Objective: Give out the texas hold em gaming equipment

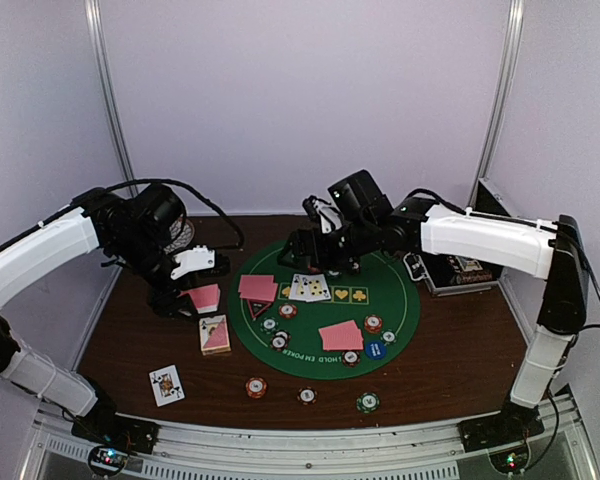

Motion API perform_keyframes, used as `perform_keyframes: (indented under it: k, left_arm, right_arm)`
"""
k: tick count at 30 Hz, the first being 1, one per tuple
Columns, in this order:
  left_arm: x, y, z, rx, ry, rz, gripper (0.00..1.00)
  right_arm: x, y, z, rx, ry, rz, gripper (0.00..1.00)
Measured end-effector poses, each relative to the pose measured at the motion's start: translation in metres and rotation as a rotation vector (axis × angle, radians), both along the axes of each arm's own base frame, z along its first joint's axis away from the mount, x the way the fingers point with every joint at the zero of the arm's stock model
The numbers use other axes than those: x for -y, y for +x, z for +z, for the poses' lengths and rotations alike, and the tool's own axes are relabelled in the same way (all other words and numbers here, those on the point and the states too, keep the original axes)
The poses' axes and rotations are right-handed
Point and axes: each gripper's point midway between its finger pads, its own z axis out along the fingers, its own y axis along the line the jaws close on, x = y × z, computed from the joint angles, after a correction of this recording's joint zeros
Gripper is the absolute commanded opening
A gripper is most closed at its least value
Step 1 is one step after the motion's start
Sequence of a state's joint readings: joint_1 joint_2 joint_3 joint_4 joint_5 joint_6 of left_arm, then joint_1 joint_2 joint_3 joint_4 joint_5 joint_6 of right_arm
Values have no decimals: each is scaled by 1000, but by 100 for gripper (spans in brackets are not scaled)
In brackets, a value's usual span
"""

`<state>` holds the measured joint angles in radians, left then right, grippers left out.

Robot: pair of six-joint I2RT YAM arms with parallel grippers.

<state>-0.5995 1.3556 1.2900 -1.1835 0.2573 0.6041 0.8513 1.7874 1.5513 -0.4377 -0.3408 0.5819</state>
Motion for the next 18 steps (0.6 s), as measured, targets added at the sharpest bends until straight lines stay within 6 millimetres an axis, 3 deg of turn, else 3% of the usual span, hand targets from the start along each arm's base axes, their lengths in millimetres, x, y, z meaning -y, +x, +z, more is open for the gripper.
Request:
perform_keyframes:
  k: [4,12,18]
  left_arm:
    - [-1,1,0,6,6,3,22]
    - [-1,3,0,12,10,5,22]
    - [-2,3,0,16,11,7,22]
  right_arm:
    - [-12,-26,-20,-197,71,18,97]
    - [-61,-73,-7,-363,218,106,99]
    - [-94,-96,-19,-460,271,154,99]
